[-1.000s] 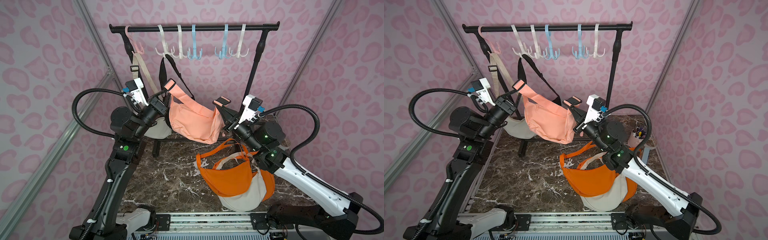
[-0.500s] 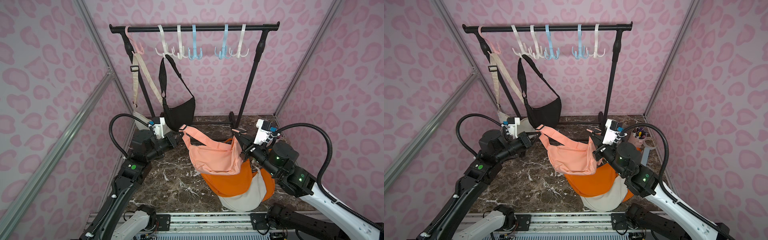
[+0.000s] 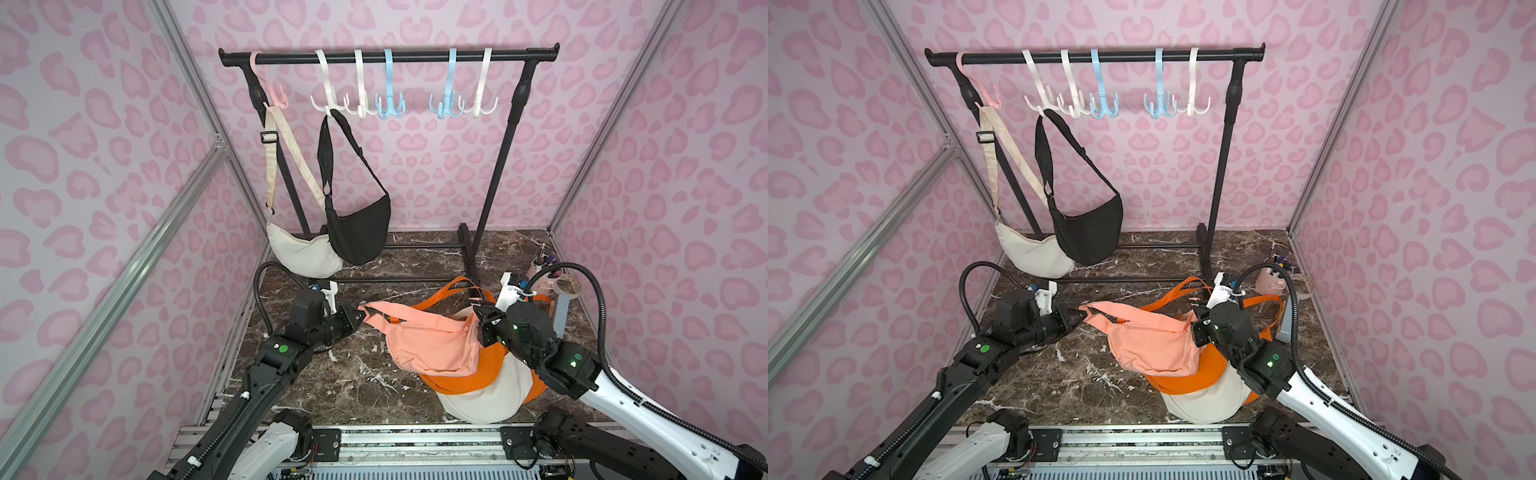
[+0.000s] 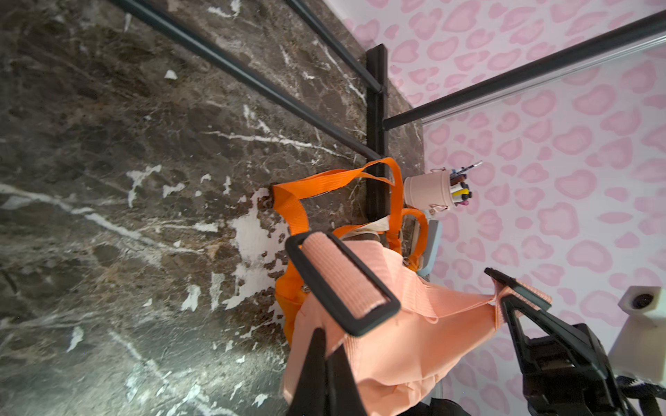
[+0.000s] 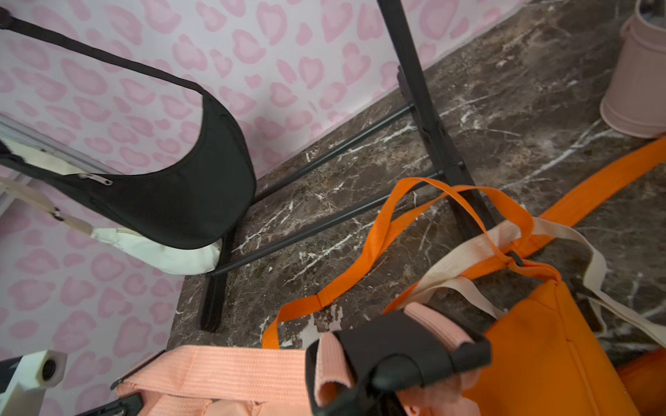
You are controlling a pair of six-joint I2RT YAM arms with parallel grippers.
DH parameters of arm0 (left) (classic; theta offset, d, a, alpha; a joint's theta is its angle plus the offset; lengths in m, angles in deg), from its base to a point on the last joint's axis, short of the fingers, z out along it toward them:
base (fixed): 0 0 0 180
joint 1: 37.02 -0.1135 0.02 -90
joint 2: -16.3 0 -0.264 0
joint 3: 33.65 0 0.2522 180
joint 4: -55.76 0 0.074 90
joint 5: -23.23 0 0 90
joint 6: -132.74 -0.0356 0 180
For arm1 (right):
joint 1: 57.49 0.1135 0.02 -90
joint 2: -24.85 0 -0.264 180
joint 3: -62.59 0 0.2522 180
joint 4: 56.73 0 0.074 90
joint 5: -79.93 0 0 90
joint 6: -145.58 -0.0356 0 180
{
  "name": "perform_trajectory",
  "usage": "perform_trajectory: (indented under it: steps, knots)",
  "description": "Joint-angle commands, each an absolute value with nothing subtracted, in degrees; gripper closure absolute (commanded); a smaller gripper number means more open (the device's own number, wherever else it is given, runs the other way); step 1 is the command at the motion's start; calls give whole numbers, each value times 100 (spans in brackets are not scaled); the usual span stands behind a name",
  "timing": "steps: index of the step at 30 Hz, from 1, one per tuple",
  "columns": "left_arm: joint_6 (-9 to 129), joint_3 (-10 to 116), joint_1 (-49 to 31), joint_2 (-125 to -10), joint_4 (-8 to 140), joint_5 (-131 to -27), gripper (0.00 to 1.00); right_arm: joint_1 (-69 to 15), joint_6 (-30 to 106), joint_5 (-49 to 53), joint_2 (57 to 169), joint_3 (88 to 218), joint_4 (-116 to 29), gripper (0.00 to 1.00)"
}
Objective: Take the bag off the hook
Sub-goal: Place the bag inside the bag.
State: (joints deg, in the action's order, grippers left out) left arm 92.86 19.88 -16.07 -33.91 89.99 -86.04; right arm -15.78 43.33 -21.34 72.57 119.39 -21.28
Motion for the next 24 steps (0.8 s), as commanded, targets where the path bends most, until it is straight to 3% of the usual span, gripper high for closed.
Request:
perform_trajectory:
  steps: [1,8,11,16,21,24]
  knots:
    - [9442,1757,-1619,-3396,8975,-8382,97,-1793,3809,-1971,7434,11804,-2002,97]
    - [9508,1322,-1619,-3531,8921,-8109,95,-2185,3427,-1417,8007,11658,-1731,91]
    - [9535,1166,-1619,-3513,8900,-7965,90,-2210,3342,-1306,8161,11590,-1709,83]
    - [9592,1072,-1620,-3544,8841,-7746,71,-2259,3301,-1167,8468,11718,-1598,67]
    - [9481,1231,-1627,-3554,8895,-7587,42,-2272,3387,-1486,8541,12062,-1435,54]
    - [9428,1340,-1623,-3502,9048,-7414,30,-2269,3455,-1721,8515,12260,-1330,45]
